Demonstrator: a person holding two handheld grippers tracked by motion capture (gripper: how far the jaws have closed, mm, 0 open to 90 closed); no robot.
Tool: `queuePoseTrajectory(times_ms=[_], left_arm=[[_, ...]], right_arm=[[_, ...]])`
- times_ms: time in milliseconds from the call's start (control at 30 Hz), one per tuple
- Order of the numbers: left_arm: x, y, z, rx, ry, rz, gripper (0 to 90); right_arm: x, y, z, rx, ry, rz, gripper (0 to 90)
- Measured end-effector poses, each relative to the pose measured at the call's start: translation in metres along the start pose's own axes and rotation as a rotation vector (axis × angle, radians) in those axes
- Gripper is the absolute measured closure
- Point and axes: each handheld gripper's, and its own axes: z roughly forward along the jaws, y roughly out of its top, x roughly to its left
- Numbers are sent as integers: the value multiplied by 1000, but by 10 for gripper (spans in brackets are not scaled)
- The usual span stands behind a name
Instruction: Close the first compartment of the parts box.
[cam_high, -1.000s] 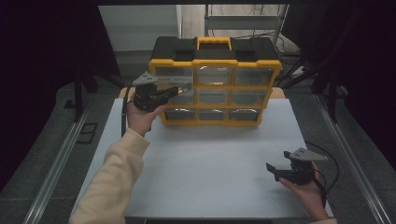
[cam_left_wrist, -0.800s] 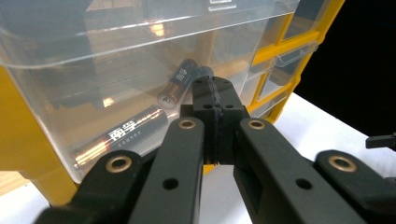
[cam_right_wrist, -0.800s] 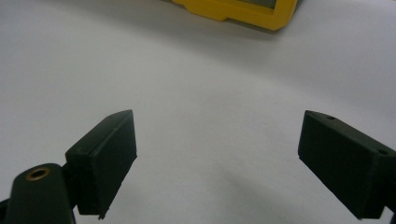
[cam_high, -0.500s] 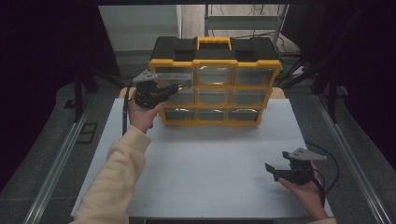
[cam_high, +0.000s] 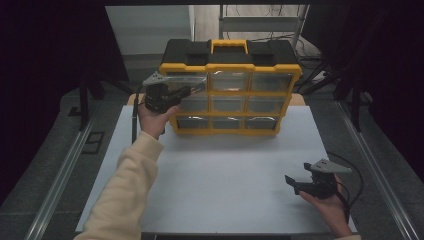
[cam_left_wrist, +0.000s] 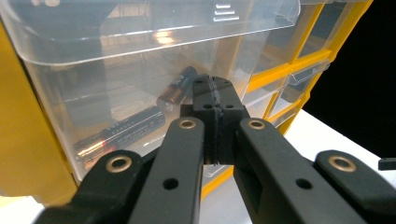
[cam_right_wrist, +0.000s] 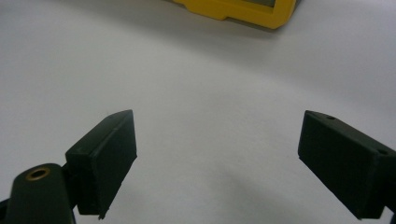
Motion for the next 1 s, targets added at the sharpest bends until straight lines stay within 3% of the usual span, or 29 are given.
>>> queuePoseTrajectory(times_ms=[1000], left_arm=[[4,13,17,-3,67,14,900]], right_arm=[[0,0,0,0,6,-4,120]])
